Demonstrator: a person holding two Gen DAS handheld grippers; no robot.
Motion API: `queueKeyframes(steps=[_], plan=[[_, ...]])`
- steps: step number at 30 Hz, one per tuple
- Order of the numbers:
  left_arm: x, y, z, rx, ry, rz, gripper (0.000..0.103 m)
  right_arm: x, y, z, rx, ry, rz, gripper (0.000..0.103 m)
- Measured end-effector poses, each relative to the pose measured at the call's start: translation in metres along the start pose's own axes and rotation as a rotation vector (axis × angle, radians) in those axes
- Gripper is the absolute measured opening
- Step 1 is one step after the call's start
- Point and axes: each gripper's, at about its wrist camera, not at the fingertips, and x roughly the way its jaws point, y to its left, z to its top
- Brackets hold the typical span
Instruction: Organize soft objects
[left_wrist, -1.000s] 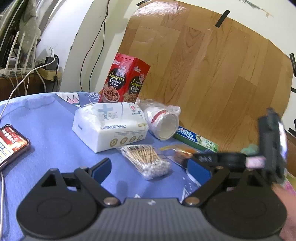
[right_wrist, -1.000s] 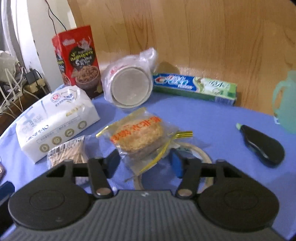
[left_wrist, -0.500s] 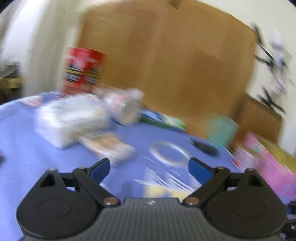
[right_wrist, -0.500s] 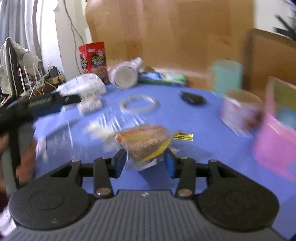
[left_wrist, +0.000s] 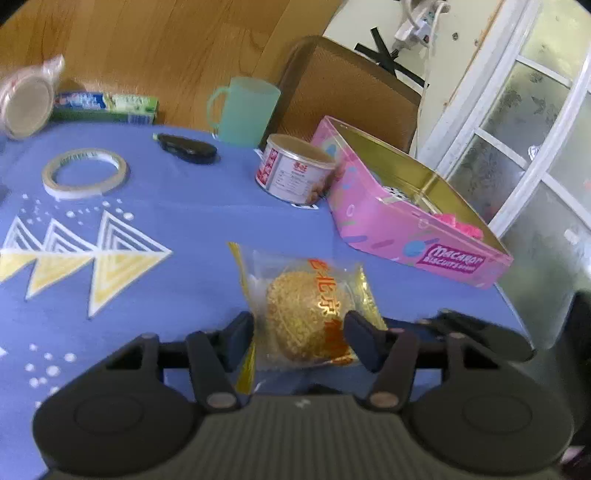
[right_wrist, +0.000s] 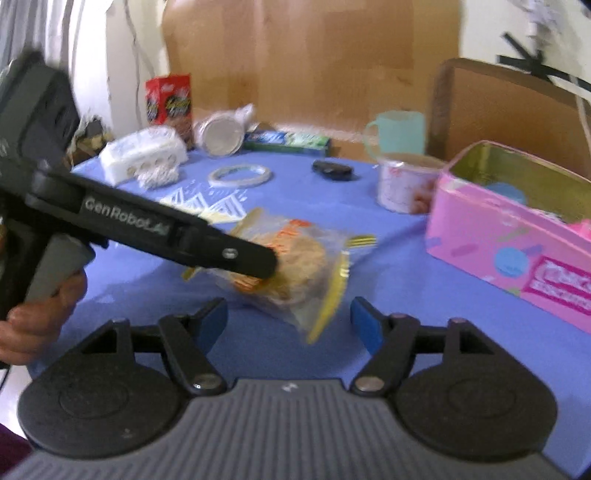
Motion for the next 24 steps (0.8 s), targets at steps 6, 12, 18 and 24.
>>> queueKeyframes(steps=[6, 12, 18, 24], plan=[[0.001, -0.047, 0.020, 0.142, -0.060, 0.061, 0.053, -0.011, -0.006, 0.004, 0.032, -0.125, -0.067, 0.054], [0.027, -0.114, 0.063, 0.286, -0.123, 0.003, 0.053, -0.042, -0.049, 0.015, 0.089, -0.273, -0.215, 0.054], [0.065, -0.164, 0.080, 0.390, -0.180, 0.039, 0.081, -0.048, -0.109, 0.026, 0.174, -0.324, -0.398, 0.054], [0.058, -0.138, 0.072, 0.327, -0.195, 0.098, 0.083, -0.060, -0.152, 0.018, 0.333, -0.360, -0.574, 0.060]])
